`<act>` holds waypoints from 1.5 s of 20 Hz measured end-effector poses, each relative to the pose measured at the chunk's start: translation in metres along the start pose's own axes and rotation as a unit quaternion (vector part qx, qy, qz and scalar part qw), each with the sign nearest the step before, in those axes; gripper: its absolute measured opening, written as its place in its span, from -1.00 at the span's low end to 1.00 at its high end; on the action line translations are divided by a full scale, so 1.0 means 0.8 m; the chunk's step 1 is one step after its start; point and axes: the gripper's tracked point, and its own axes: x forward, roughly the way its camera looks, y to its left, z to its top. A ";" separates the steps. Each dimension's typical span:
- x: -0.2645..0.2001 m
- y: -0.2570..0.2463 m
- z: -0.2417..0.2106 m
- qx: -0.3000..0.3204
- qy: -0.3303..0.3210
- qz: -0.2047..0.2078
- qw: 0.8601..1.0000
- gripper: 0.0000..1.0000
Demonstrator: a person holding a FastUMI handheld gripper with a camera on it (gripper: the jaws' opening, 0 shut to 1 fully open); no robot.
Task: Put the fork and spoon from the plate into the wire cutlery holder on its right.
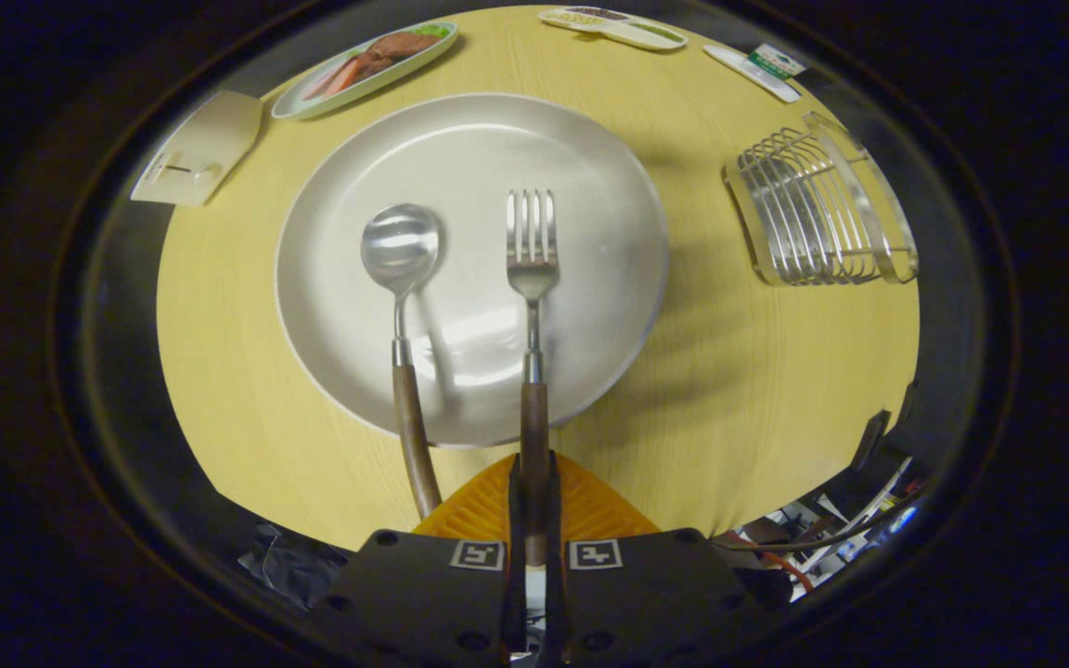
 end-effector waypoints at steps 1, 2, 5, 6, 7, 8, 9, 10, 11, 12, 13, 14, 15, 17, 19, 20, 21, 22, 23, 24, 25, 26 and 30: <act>0.000 0.001 -0.002 0.000 -0.002 -0.001 1.000 -0.84; -0.008 0.000 0.002 -0.007 -0.005 -0.004 1.000 -0.88; -0.024 0.008 0.006 -0.005 -0.015 0.002 1.000 -0.91; -0.031 0.010 0.004 0.001 -0.016 0.004 1.000 -0.92; -0.038 0.009 0.003 0.006 -0.015 0.005 1.000 -0.92; -0.044 0.010 0.000 0.012 -0.012 0.005 1.000 -0.91; -0.053 0.009 -0.001 0.019 -0.009 0.006 1.000 -0.91; -0.060 0.008 -0.003 0.025 -0.008 0.008 1.000 -0.91; -0.071 0.006 -0.004 0.030 -0.006 0.009 0.999 -0.91; -0.081 0.002 -0.005 0.034 -0.004 0.007 0.999 -0.92; -0.093 -0.004 -0.006 0.038 -0.001 0.003 0.999 -0.91; -0.105 -0.009 -0.008 0.041 0.003 0.001 0.999 -0.91; -0.115 -0.015 -0.007 0.045 0.005 0.002 0.999 -0.91; -0.132 -0.029 -0.005 0.053 0.009 0.002 0.999 -0.91; -0.149 -0.053 0.000 0.065 0.009 -0.006 0.998 -0.91; -0.151 -0.061 0.005 0.075 0.007 -0.007 0.997 -0.91; -0.154 -0.069 0.012 0.086 0.002 -0.007 0.996 -0.92; -0.157 -0.080 0.020 0.096 -0.001 -0.008 0.995 -0.92; -0.158 -0.091 0.025 0.103 -0.001 -0.010 0.995 -0.92; -0.159 -0.102 0.029 0.108 0.000 -0.013 0.994 -0.91; -0.159 -0.112 0.032 0.112 0.003 -0.015 0.994 -0.92; -0.156 -0.123 0.035 0.119 0.006 -0.018 0.993 -0.91; -0.140 -0.148 0.041 0.134 0.025 -0.022 0.990 -0.91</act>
